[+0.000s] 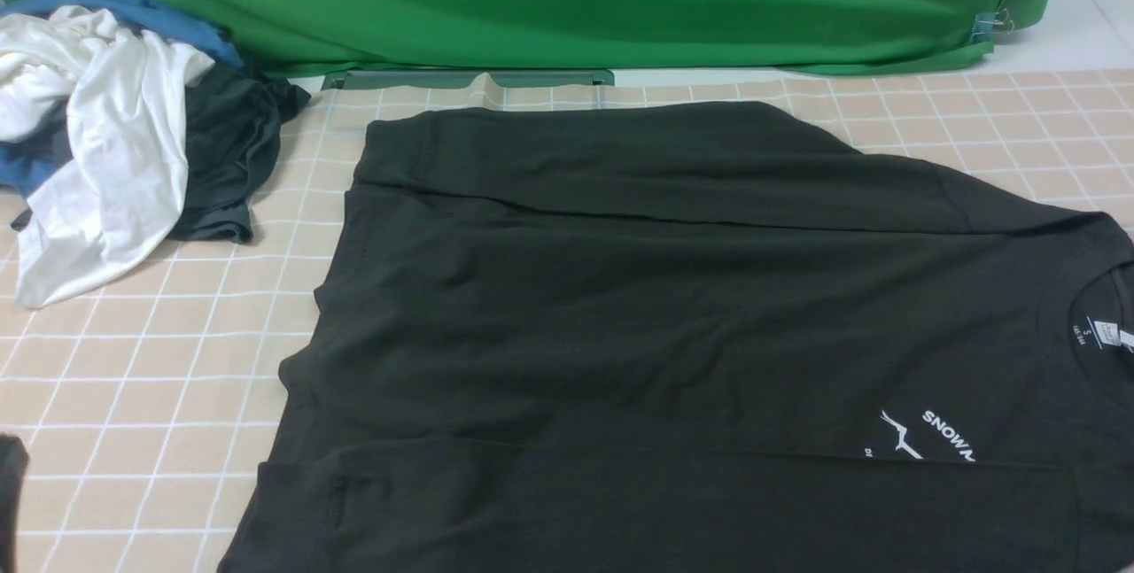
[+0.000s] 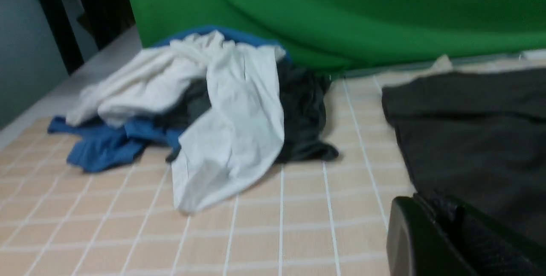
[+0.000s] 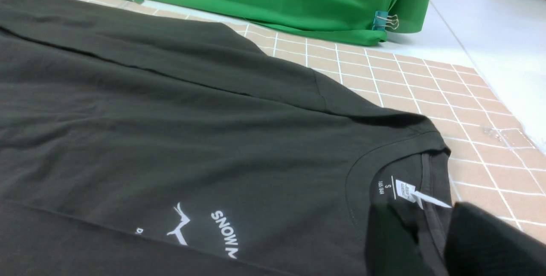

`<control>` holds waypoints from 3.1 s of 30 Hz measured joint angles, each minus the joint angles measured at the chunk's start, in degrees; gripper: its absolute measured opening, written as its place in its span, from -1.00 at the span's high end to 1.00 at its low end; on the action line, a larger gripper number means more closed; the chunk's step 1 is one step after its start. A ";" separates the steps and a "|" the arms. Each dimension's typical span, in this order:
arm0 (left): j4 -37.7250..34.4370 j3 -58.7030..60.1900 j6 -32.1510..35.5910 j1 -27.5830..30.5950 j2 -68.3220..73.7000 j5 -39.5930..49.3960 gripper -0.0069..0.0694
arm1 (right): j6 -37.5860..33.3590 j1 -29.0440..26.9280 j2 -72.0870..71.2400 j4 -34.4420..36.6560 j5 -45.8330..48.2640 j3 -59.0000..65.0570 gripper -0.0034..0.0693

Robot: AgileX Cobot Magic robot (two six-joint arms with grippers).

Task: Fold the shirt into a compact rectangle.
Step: 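Grasp the left edge of the dark T-shirt lying flat on the table, then fold the left side of the black T-shirt inward over its body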

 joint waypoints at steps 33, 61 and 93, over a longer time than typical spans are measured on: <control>-13.29 -41.18 -11.37 0.00 33.75 38.25 0.77 | 26.87 0.68 5.78 6.03 -5.63 -21.17 0.74; 0.78 -39.32 -13.84 -18.81 83.63 27.44 0.20 | -6.31 0.68 45.59 19.84 36.68 -42.27 0.80; -0.63 -46.88 -9.79 -18.87 77.66 36.31 0.73 | -9.05 0.68 45.59 19.89 34.00 -42.21 0.75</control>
